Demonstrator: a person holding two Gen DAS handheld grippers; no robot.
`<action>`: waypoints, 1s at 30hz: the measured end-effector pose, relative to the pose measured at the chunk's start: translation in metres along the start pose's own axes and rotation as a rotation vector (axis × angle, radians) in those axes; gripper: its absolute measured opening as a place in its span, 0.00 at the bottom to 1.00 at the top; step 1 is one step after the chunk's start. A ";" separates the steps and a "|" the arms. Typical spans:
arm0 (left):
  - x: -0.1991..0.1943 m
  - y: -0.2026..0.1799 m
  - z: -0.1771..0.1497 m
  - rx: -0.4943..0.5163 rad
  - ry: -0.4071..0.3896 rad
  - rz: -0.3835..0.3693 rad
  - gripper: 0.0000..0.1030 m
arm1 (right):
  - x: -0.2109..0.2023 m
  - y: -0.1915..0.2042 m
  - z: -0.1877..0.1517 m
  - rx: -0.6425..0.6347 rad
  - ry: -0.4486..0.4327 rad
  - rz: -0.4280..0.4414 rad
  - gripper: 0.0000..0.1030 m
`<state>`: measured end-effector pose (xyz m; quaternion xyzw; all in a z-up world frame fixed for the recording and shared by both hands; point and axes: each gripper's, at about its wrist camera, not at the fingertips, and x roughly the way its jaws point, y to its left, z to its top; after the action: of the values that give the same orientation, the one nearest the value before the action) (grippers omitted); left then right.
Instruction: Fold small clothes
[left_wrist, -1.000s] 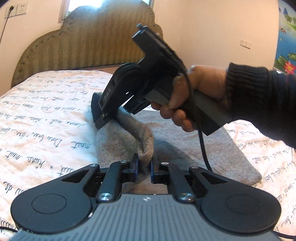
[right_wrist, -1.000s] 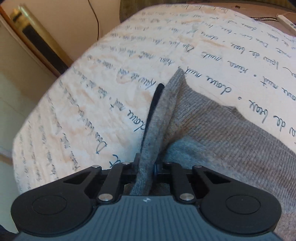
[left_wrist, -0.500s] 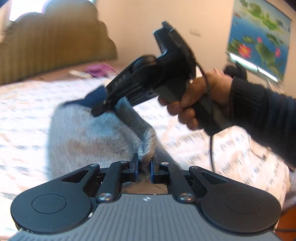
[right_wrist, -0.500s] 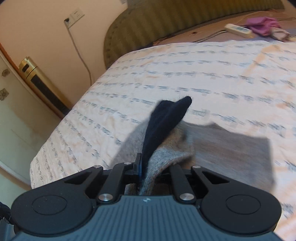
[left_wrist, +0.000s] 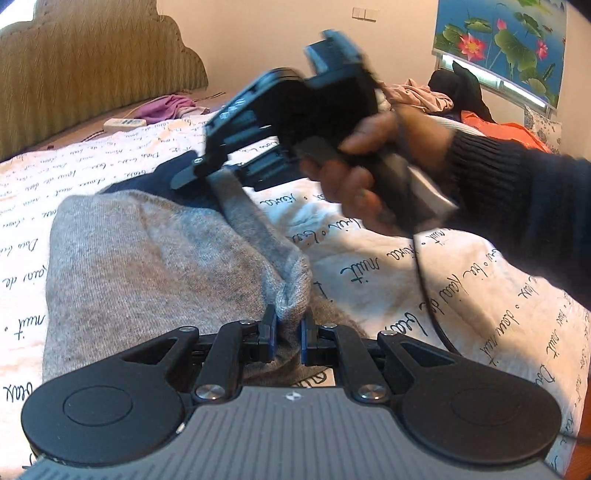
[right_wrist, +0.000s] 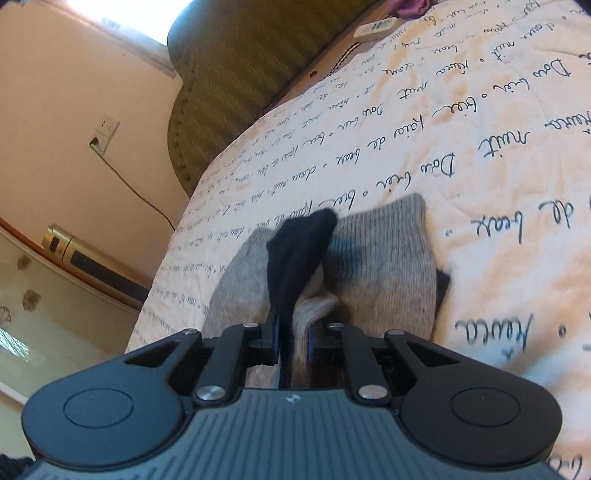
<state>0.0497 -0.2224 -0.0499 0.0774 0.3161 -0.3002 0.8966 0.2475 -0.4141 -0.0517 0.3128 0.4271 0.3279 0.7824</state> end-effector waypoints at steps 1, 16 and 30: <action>0.000 -0.001 0.000 0.005 0.002 0.002 0.09 | 0.006 -0.003 0.005 0.017 0.009 0.006 0.17; 0.024 -0.003 0.007 -0.024 0.058 -0.061 0.10 | 0.013 0.008 0.003 -0.274 -0.033 -0.274 0.15; -0.051 0.155 0.033 -0.467 -0.155 0.027 0.68 | -0.034 0.005 -0.012 -0.129 -0.193 -0.219 0.70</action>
<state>0.1263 -0.0836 -0.0002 -0.1512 0.3060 -0.2119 0.9157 0.2219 -0.4350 -0.0374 0.2438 0.3596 0.2357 0.8693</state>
